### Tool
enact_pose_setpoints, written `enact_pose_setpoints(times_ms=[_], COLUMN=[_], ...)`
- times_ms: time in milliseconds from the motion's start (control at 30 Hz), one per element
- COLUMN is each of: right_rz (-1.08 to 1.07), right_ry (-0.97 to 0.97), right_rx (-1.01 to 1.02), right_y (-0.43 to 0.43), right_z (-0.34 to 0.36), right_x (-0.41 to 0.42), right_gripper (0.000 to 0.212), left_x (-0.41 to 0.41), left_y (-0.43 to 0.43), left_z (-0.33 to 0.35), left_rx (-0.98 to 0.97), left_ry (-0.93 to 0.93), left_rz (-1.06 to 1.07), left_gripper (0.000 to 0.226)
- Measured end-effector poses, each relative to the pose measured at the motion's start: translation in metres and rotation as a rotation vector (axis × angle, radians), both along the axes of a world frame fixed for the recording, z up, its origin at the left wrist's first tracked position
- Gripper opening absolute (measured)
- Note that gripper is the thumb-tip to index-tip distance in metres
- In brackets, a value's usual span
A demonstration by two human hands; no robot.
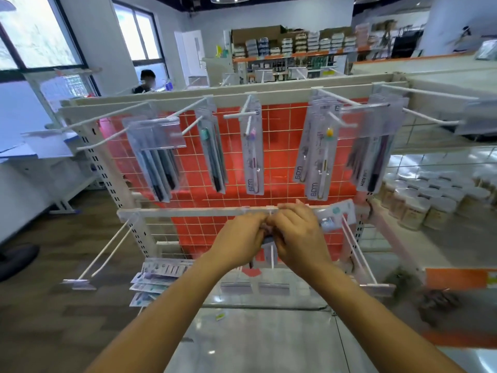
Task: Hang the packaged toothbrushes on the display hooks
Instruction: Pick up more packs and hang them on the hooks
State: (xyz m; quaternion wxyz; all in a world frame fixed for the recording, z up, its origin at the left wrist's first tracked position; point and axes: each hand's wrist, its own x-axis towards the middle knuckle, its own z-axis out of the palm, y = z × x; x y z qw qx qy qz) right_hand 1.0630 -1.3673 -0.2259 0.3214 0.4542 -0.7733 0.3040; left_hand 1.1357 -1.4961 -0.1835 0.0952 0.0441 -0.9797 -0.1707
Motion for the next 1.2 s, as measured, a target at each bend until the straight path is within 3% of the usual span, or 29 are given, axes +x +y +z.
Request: enact_pose_setpoints(times_ms=[167, 267, 433, 533, 733, 1000, 1200], right_rz=[-0.052, -0.094, -0.059, 0.044, 0.113, 0.187, 0.232], right_ry=[-0.045, -0.177, -0.697, -0.953, -0.925, -0.975, -0.991], right_rx=[-0.097, -0.250, -0.501, -0.610, -0.574, -0.571, -0.544], right_y=[-0.019, -0.031, -0.050, -0.055, -0.054, -0.072, -0.095], right_z=[-0.003, -0.007, -0.008, -0.005, 0.010, 0.008, 0.009], right_x=[0.014, 0.024, 0.052, 0.055, 0.050, 0.053, 0.064], right_gripper=[0.022, 0.031, 0.043, 0.034, 0.011, 0.016, 0.018], left_x=[0.018, 0.029, 0.041, 0.041, 0.037, 0.031, 0.037], left_y=[-0.030, -0.044, -0.040, -0.034, -0.028, -0.039, -0.061], left_z=[-0.003, -0.014, -0.023, -0.023, -0.021, -0.018, -0.013], left_rx=[0.190, 0.360, 0.769, 0.968, 1.127, 1.220, 1.325], left_ry=[0.029, 0.051, 0.069, 0.056, 0.063, 0.293, 0.331], left_rz=[0.052, 0.120, 0.156, 0.126, 0.103, 0.201, 0.196], left_gripper=[0.008, 0.008, 0.009, 0.011, 0.021, 0.018, 0.022])
